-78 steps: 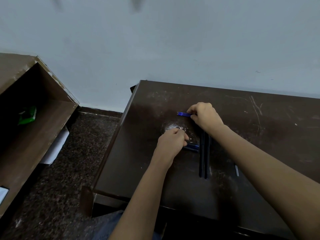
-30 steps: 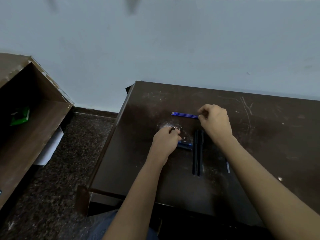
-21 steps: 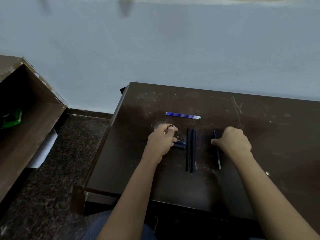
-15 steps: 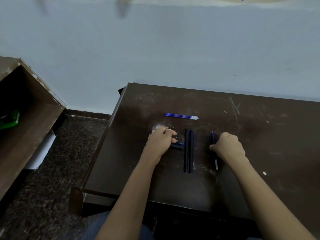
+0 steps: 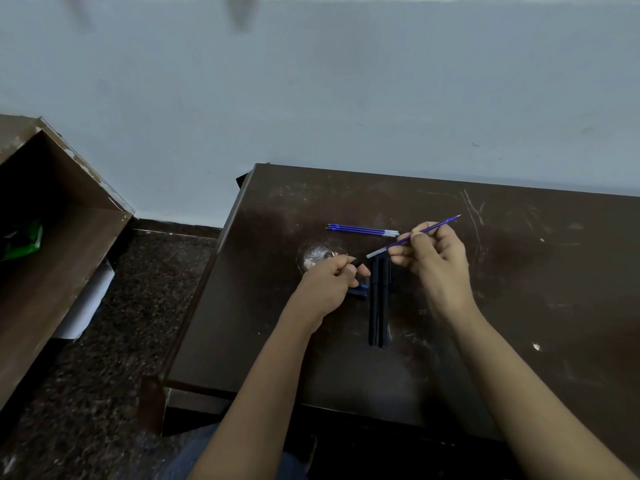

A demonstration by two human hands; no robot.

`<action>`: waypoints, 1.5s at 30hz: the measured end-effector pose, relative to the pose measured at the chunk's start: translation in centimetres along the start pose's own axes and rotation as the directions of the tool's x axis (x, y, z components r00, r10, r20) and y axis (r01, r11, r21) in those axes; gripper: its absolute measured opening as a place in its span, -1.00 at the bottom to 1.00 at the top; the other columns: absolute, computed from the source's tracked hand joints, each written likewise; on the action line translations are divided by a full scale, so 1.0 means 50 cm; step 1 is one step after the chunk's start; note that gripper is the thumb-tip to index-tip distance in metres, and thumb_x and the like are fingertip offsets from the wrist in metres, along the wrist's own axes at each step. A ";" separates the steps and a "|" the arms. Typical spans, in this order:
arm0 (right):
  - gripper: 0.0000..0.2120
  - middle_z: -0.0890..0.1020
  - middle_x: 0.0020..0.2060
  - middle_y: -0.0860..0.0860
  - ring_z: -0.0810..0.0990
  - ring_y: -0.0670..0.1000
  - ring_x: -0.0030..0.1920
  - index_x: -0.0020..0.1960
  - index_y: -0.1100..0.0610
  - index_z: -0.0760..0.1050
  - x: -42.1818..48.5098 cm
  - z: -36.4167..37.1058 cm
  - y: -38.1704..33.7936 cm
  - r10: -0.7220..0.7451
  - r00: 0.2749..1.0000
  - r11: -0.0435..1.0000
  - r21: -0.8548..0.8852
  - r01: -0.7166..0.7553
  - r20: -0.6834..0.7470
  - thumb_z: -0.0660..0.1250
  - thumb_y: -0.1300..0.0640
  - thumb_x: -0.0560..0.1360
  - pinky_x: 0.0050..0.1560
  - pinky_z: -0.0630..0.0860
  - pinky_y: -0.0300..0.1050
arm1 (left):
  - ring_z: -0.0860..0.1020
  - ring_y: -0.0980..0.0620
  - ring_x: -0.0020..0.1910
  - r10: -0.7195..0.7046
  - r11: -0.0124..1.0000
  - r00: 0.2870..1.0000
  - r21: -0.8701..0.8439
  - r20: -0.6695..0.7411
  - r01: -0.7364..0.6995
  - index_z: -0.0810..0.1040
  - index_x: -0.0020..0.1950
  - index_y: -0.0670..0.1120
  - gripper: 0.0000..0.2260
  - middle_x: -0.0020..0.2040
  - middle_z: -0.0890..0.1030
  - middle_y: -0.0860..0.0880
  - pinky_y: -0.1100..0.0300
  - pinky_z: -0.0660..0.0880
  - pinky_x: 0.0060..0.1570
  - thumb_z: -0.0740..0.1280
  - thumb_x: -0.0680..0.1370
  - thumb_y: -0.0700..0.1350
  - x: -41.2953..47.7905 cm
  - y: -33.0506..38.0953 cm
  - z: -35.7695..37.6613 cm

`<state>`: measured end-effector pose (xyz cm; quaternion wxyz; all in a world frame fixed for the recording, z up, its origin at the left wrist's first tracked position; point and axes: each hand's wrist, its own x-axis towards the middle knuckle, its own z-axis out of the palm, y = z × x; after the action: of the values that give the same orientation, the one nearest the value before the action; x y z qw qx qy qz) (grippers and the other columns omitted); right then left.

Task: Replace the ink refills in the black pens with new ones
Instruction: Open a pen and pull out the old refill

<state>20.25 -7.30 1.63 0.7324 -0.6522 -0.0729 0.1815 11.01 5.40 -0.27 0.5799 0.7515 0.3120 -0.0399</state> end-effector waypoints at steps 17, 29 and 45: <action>-0.77 0.65 -0.01 0.02 0.58 0.01 0.01 0.14 0.08 0.60 -0.001 0.031 0.056 -0.111 0.902 0.561 -0.723 0.403 0.417 0.31 0.22 0.51 0.10 0.46 -0.18 | 0.52 0.13 -0.07 0.061 0.992 0.983 -0.094 -0.173 -0.078 0.53 -0.15 0.13 -0.74 -0.12 0.57 0.04 0.20 0.45 0.02 0.14 0.63 -0.12 0.002 0.003 -0.018; -0.66 0.51 0.16 0.05 0.40 0.06 0.19 0.29 0.08 0.48 -0.017 0.044 0.088 0.077 0.864 0.282 -0.842 0.460 0.498 0.29 0.19 0.52 0.19 0.41 -0.08 | 0.53 0.12 -0.04 0.067 0.991 0.973 -0.095 -0.219 -0.090 0.55 -0.11 0.12 -0.76 -0.10 0.57 0.04 0.19 0.46 0.00 0.15 0.63 -0.11 -0.001 0.009 -0.017; -0.85 0.55 -0.22 0.10 0.57 -0.06 -0.21 0.00 0.15 0.49 0.027 0.016 0.047 0.080 0.994 0.996 0.037 -0.083 0.068 0.24 0.36 0.55 -0.09 0.55 -0.16 | 0.54 0.13 -0.02 0.042 0.999 0.990 0.031 -0.134 -0.039 0.57 -0.08 0.09 -0.78 -0.06 0.60 0.03 0.36 0.32 -0.22 0.17 0.63 -0.12 -0.006 0.009 -0.015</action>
<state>20.83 -5.88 -0.72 0.7344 -0.6336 -0.0670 0.2342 10.79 5.90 0.49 0.5476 0.7667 0.3346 0.0185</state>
